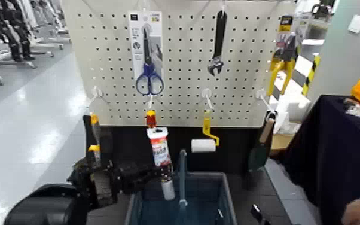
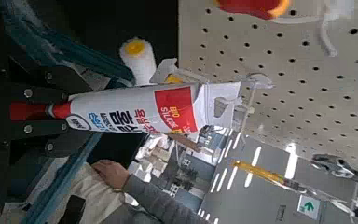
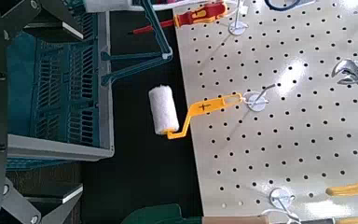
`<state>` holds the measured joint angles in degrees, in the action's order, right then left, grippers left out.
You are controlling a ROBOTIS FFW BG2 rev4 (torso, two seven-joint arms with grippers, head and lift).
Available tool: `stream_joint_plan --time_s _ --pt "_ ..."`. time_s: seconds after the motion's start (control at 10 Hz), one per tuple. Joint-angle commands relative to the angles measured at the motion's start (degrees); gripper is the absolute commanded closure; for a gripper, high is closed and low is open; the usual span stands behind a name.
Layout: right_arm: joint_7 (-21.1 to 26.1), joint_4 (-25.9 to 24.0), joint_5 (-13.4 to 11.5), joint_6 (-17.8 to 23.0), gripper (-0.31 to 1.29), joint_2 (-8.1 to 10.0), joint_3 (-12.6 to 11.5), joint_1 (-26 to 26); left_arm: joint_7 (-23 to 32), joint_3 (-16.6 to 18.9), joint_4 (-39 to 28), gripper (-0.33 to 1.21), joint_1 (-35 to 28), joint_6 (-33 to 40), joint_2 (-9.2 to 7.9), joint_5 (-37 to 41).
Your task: Put the red glue tube into the crate.
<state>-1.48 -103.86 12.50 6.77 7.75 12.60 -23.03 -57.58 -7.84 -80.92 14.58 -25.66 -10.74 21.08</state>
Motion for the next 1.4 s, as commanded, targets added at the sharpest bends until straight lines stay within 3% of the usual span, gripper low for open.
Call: stream_joint_plan --time_s 0.1,0.7,0.8,0.9,1.0,1.1,1.4 --pt "0.0 0.1 0.2 0.0 0.17 0.07 0.1 0.0 -0.4 -1.0 3.0 1.05 -0.6 0.1 0.19 -0.6" --pt "-0.2 0.1 0.4 -0.2 0.17 0.16 0.1 0.0 -0.8 -2.4 4.2 1.02 -0.9 -1.1 0.19 -2.1" --pt "-0.2 0.1 0.4 -0.2 0.17 0.16 0.1 0.0 -0.6 -2.2 4.0 0.74 -0.8 -2.5 0.19 -2.1" --pt "-0.3 0.1 0.4 -0.2 0.17 0.07 0.1 0.0 -0.7 -2.0 3.9 -0.03 -0.8 -2.4 0.19 -2.0" --pt "-0.3 0.1 0.4 -0.2 0.17 0.07 0.1 0.0 -0.8 -1.8 3.8 -0.16 -0.7 -2.3 0.19 -1.7" --pt "-0.3 0.1 0.4 -0.2 0.17 0.07 0.1 0.0 -0.7 -1.5 3.4 -0.08 -0.7 -2.0 0.19 -1.6" --pt "-0.3 0.1 0.4 -0.2 0.17 0.16 0.1 0.0 0.1 -0.2 1.5 -0.13 -0.9 -1.2 0.37 -1.4"
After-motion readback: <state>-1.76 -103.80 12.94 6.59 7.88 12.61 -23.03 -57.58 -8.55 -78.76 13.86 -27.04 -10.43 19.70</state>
